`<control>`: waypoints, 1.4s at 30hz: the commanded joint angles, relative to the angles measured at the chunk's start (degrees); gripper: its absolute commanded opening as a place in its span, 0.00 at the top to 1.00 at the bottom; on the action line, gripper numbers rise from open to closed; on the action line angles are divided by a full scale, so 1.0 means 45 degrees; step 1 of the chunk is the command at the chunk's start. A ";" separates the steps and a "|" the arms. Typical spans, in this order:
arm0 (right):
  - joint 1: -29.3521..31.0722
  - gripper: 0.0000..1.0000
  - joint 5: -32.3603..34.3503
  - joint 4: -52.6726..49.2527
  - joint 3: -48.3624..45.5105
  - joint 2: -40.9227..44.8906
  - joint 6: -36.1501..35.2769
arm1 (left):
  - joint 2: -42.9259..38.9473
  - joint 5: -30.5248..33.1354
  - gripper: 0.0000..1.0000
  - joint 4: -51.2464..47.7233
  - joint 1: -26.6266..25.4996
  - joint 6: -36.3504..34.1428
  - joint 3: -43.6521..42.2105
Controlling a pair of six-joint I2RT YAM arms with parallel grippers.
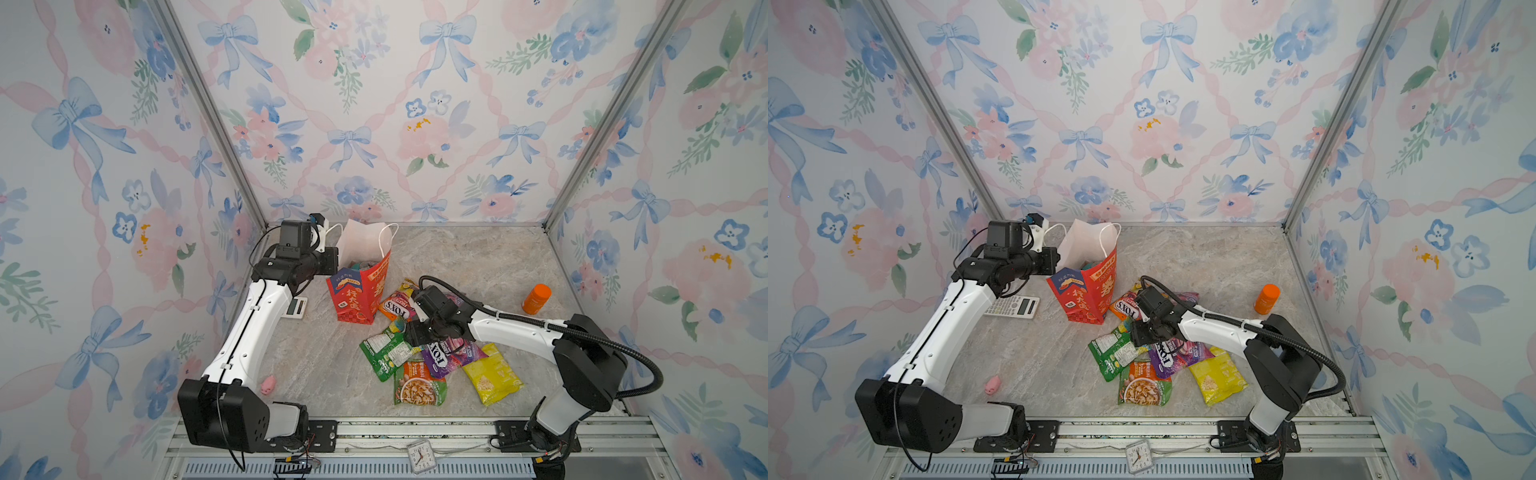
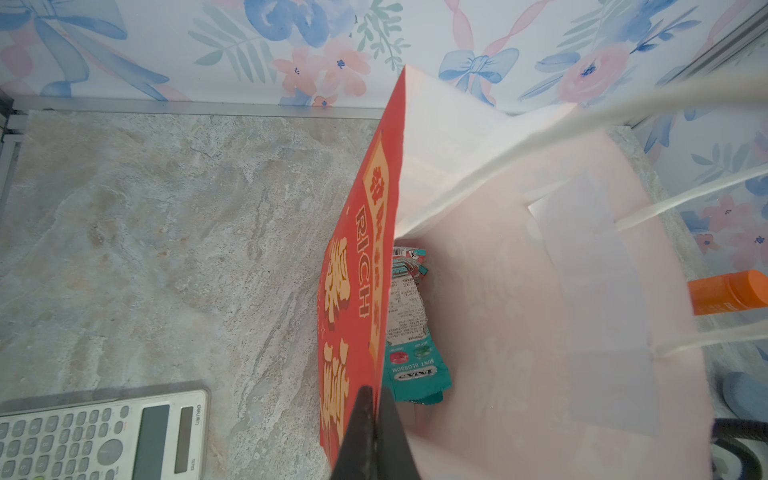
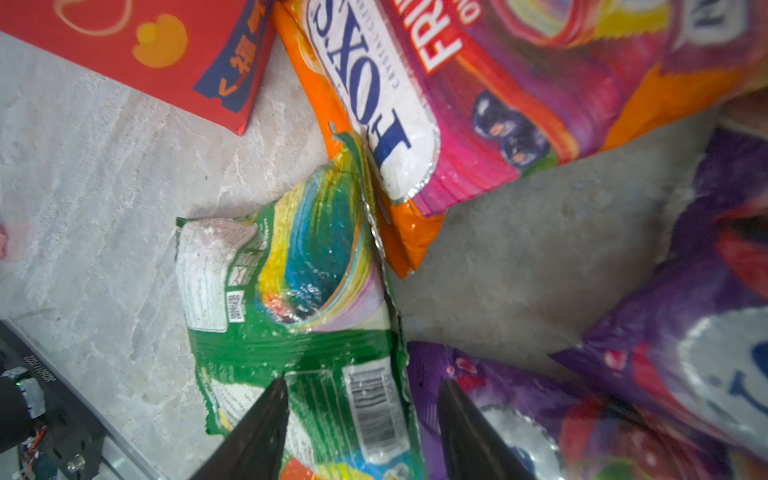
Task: Place the snacks into the paper bag
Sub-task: 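Move the right gripper down to the green snack packet, then close the right gripper on the green packet's edge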
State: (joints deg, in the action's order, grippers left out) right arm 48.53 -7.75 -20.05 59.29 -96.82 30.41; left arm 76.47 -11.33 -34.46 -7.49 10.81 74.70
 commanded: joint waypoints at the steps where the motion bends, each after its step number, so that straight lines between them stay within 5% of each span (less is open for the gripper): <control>1: -0.0003 0.41 -0.0462 0.0003 0.0383 -0.0600 -0.0450 | -0.0252 0.0004 1.00 -0.0507 -0.0016 0.0283 -0.0357; 15: -0.0098 0.57 -0.1101 0.0487 0.0675 -0.1547 -0.0616 | -0.0423 0.0138 1.00 -0.0507 -0.0024 0.0469 -0.0447; 26: -0.0354 1.00 -0.1440 0.0309 0.1061 -0.1031 -0.1175 | -0.0489 0.0237 1.00 -0.0507 -0.0016 0.0662 -0.0457; 42: -0.0097 1.00 -0.1626 -0.1317 0.2791 0.0901 -0.2286 | -0.0782 0.0179 1.00 -0.0507 -0.0016 0.0670 -0.0565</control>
State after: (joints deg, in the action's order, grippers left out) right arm 47.57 -13.80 -23.57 69.04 -95.55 21.93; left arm 73.91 -10.46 -34.48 -7.49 13.34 72.86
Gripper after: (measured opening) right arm 0.047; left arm 0.048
